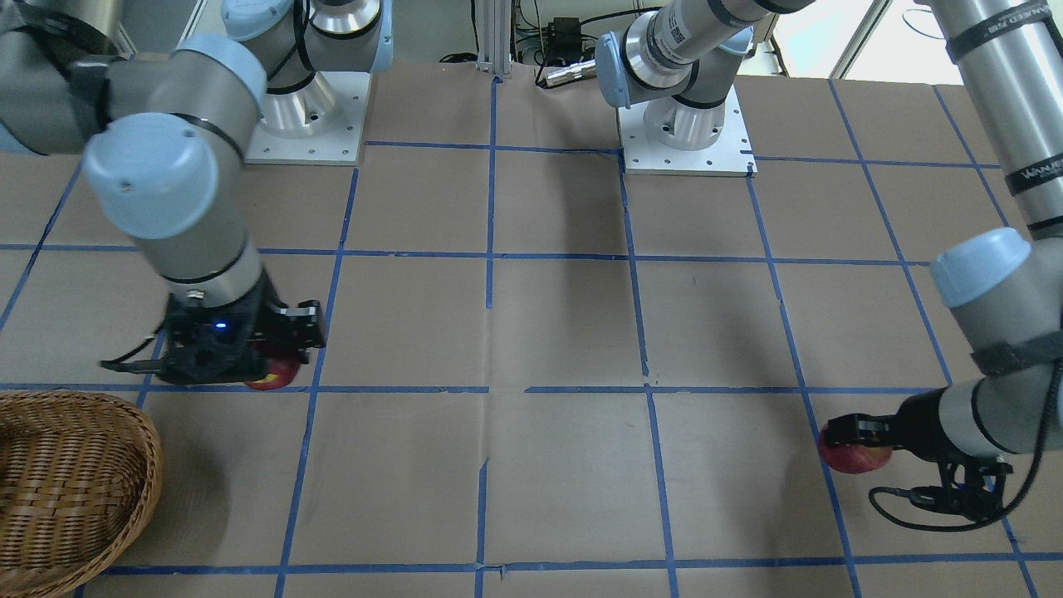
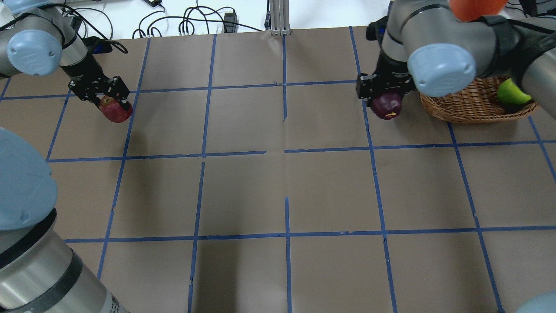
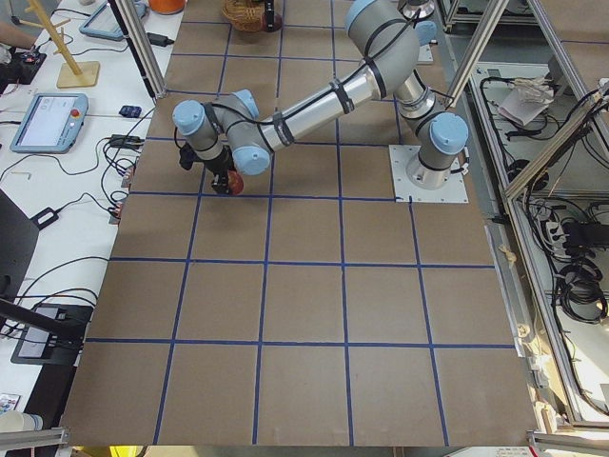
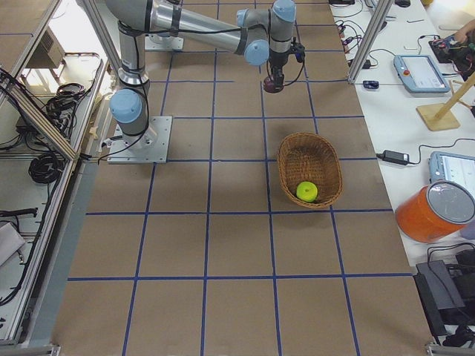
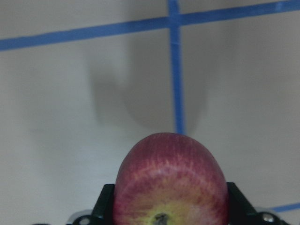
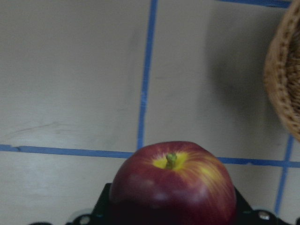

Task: Put all apples into basket
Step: 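Carry the dark red apple toward the basket while the left grasps the red-yellow apple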

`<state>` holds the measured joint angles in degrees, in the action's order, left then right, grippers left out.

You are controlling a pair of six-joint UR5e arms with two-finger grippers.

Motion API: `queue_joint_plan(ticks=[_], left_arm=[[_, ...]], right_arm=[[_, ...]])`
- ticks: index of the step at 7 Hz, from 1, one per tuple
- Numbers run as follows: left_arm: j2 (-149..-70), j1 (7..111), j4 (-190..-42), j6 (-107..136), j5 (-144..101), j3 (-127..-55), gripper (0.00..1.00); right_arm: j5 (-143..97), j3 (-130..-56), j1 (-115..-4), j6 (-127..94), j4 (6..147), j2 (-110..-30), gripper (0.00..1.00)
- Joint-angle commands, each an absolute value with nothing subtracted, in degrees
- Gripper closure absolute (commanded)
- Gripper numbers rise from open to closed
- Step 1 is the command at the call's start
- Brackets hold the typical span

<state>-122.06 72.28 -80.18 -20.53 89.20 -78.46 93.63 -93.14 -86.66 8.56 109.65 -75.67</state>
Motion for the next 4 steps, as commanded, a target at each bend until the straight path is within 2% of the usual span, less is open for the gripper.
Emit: queue_joint_plan(ticks=[1,3,4], left_arm=[[-115.3,82.9,-80.2,-5.4,89.0,-84.4,0.77],[-113.2,94.6,-77.9,12.8,88.9,-88.3,0.77],[-114.2,101.4,-68.5,23.1,89.1,-91.5,0.77]], right_arm=[[96.7,-92.0,-73.5,25.9,114.7,-75.3,1.0],[97.5,-88.7,-69.6,26.9,117.6,-69.7,0.99],[98.4,-85.7,-68.1,26.6,117.8,-66.1,1.0]])
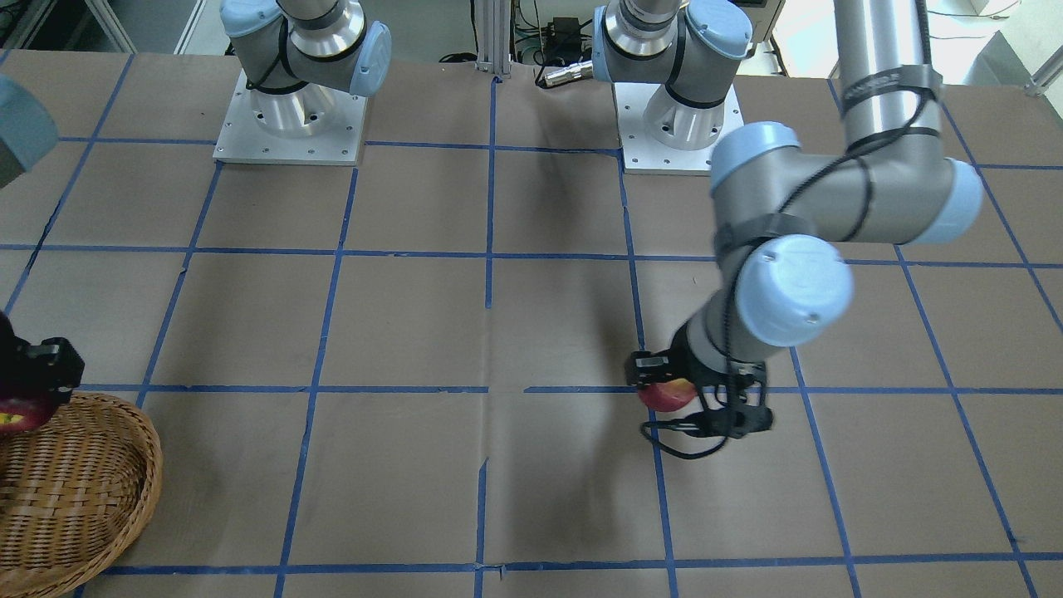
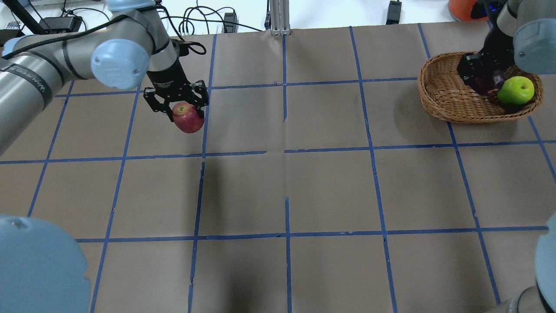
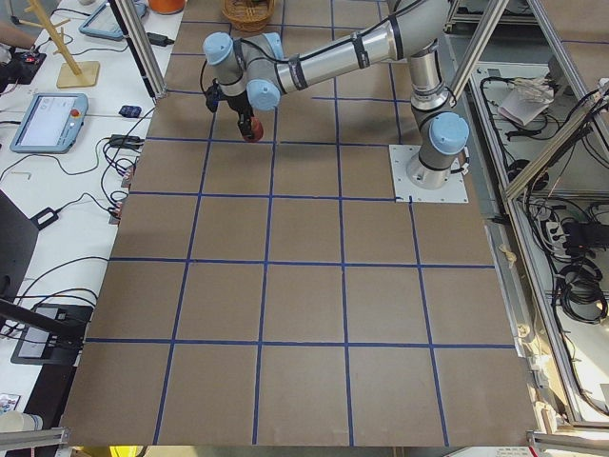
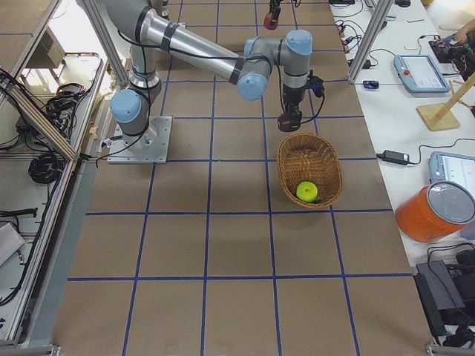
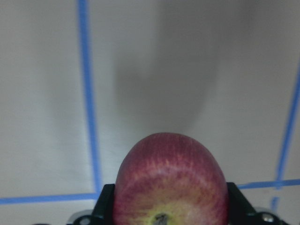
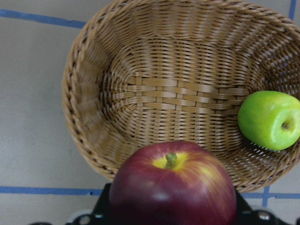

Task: Put all apples into basket
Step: 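Release the dark red apple in the basket while the left sets the red-yellow apple mid-table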

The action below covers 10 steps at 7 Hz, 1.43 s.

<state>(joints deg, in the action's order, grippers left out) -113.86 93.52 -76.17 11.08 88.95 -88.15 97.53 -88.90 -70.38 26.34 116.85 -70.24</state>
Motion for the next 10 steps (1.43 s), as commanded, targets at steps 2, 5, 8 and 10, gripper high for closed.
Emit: queue_joint_plan(ticks=[2,5,8,10], left_arm=[[-115.7,109.0,-53.9,33.3,88.7,-99.0,0.76],[-117.9,112.1,-49.1,37.6,88.9,-100.3,0.59],[-118.4,111.6,-48.2,36.7,88.5,-98.6,0.0],[-114.2,109.0,-53.5,31.3,88.2,-97.0,0.0]], right_arm=[[100.4,-81.0,-67.7,25.4,117.9,-60.7,0.94],[100.9,-79.9,-67.7,25.3,121.0,-57.2,0.0],[102.0,-79.3,-68.4,25.4,115.1,-60.8,0.0],[98.0,-79.8,-72.3,24.7,106.6,-66.3,0.0]])
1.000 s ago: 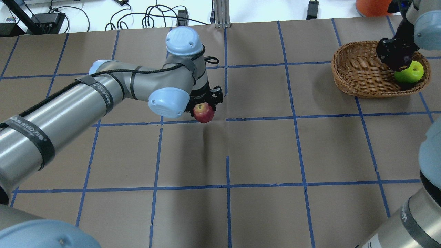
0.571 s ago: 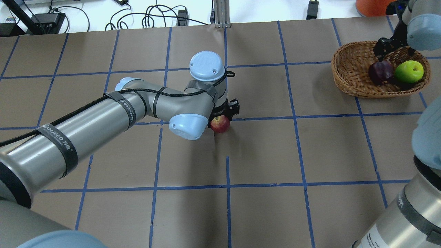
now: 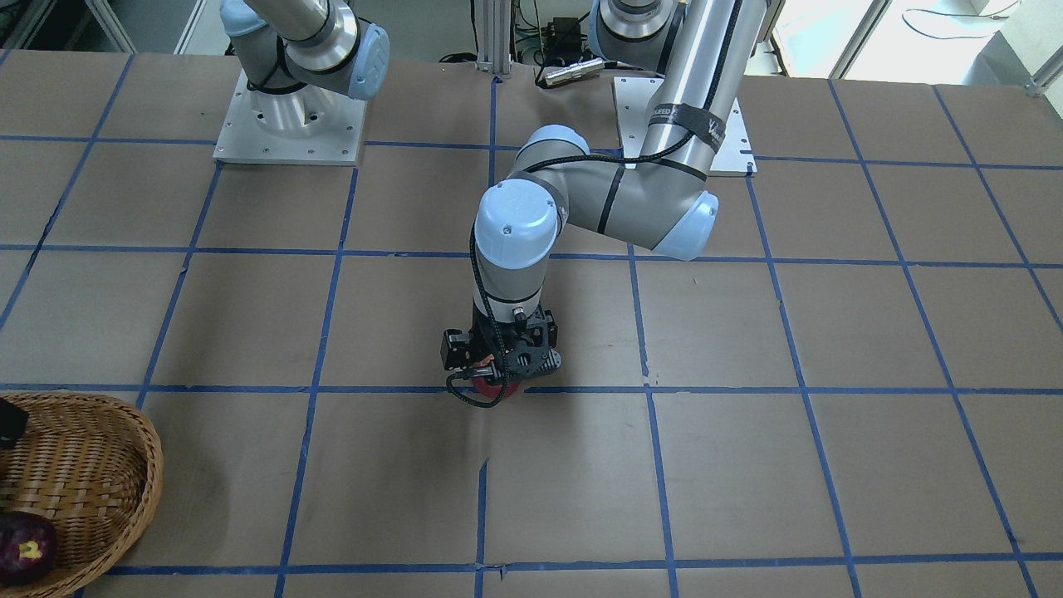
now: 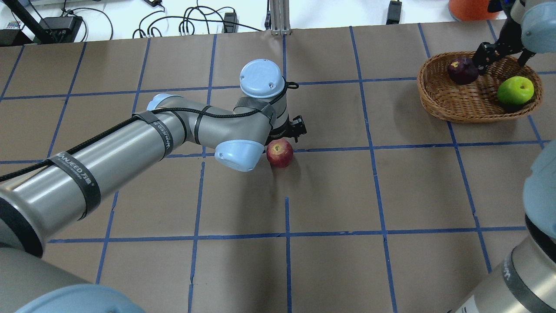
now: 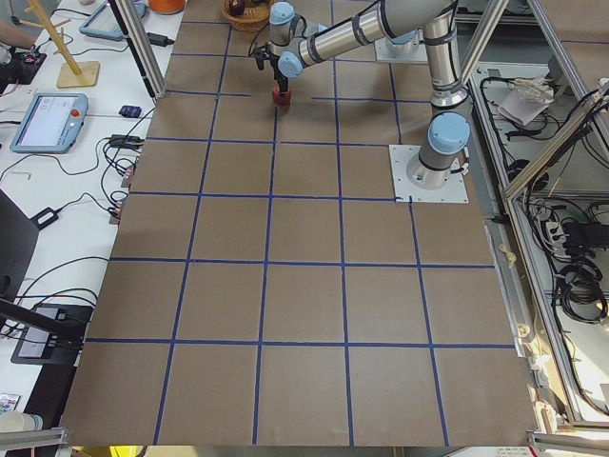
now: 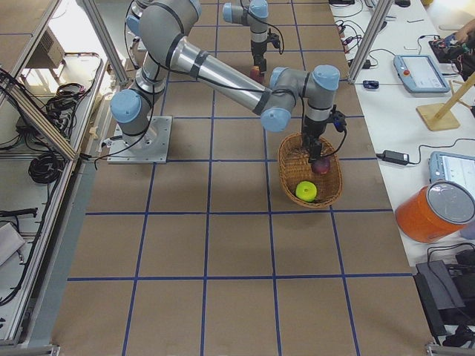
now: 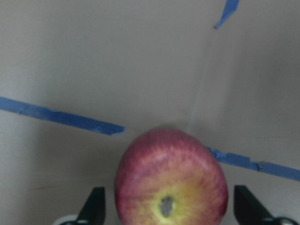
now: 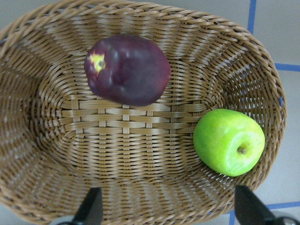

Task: Put all apples into basket
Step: 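Move the right gripper to the red-yellow apple and close on it while the left withdraws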

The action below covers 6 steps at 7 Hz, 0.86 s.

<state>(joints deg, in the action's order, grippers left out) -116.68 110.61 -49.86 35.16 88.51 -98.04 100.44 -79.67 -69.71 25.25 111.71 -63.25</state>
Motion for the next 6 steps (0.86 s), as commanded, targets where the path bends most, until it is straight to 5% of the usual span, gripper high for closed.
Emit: queue_joint_plan(ticks=[1,6], left_arm=[[-110.2,106.1,-60.3,24.5,88.1,-96.9,0.0],[-89.9,95.4,-89.3,9.8,88.5,-96.5,0.0]], right_arm=[[97.7,-79.8,-75.5,19.5,103.0,-68.3,0.0],[85.9,-83.8,-95.8,-9.7,98.8,-69.3,0.0]])
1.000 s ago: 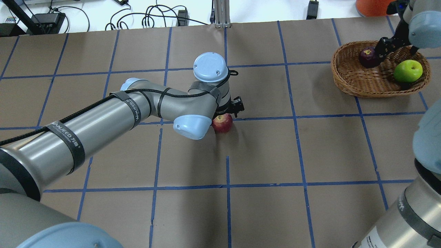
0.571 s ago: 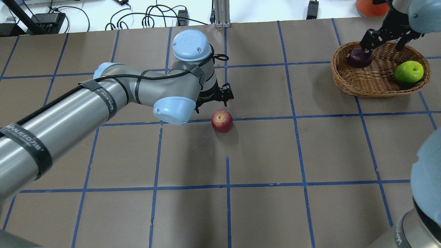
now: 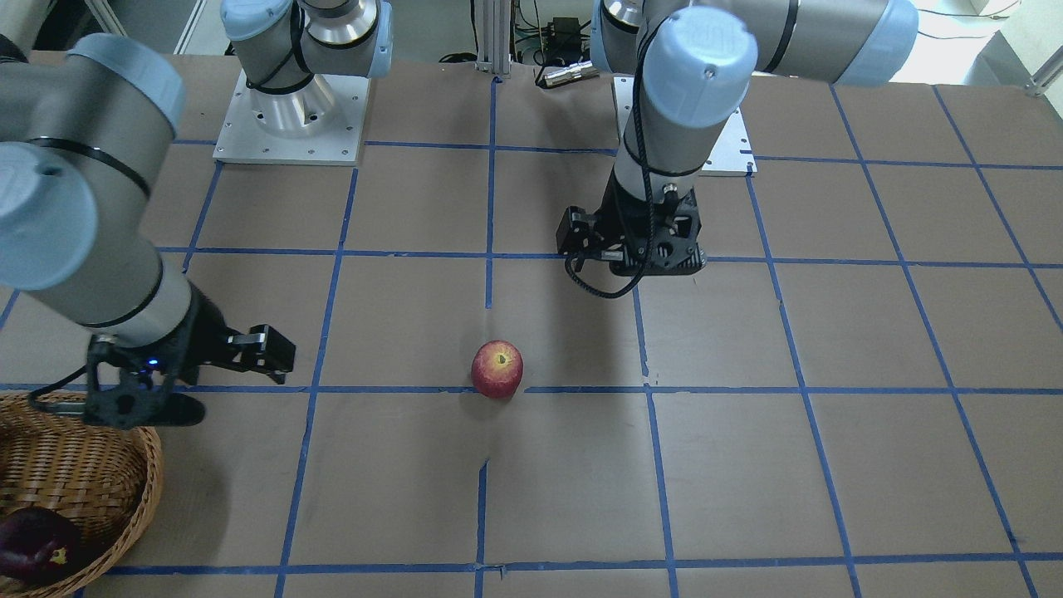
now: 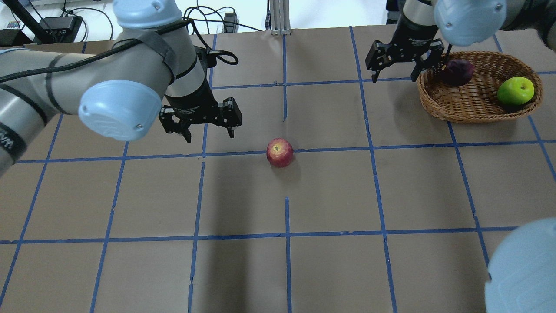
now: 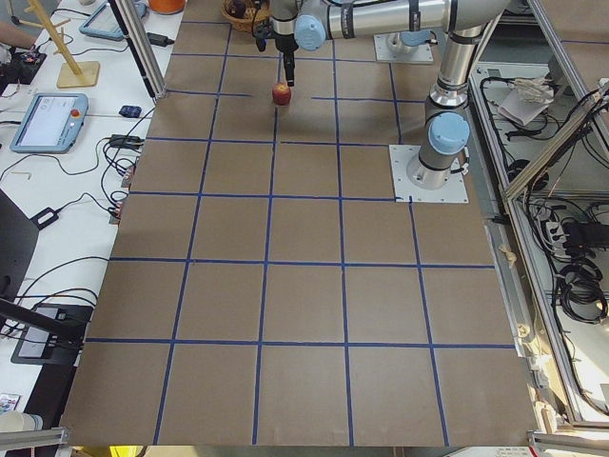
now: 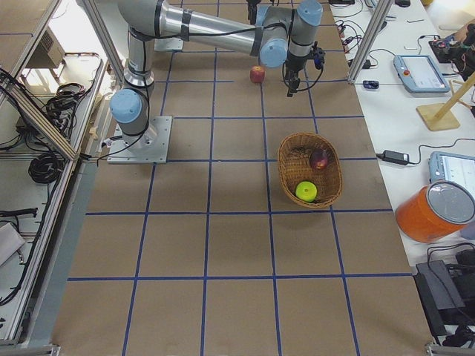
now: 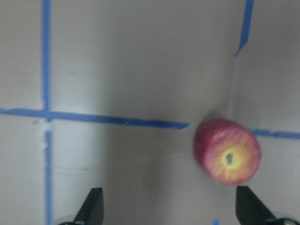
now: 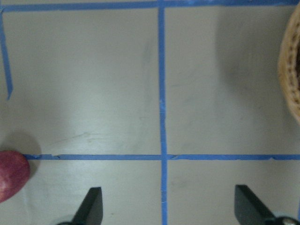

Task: Put all apples into basket
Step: 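Move the right gripper to the red-yellow apple and close on it while the left withdraws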

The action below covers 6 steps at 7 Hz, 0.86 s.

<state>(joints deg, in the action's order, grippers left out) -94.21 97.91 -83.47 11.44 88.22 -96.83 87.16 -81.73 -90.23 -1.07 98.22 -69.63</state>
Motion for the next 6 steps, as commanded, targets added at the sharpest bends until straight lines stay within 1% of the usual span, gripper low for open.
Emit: queue_joint_plan(ticks=[1,3,6], left_arm=[[-88.5,94.3,-92.4,9.8,88.6,-94.5,0.0],[-88.5,93.1,-94.6,9.7,89.2,-89.6,0.0],[-90.9,93.3,-93.5,8.2,92.2,-86.3,0.0]], right_arm=[[82.8,-86.4,-98.9,-16.9,103.1,-68.3,0.0],[78.6,-89.5,-103.3,-24.3,108.6,-65.5,0.0],[73.2,-89.5,-106.2,-27.5,112.0,-60.7,0.0]])
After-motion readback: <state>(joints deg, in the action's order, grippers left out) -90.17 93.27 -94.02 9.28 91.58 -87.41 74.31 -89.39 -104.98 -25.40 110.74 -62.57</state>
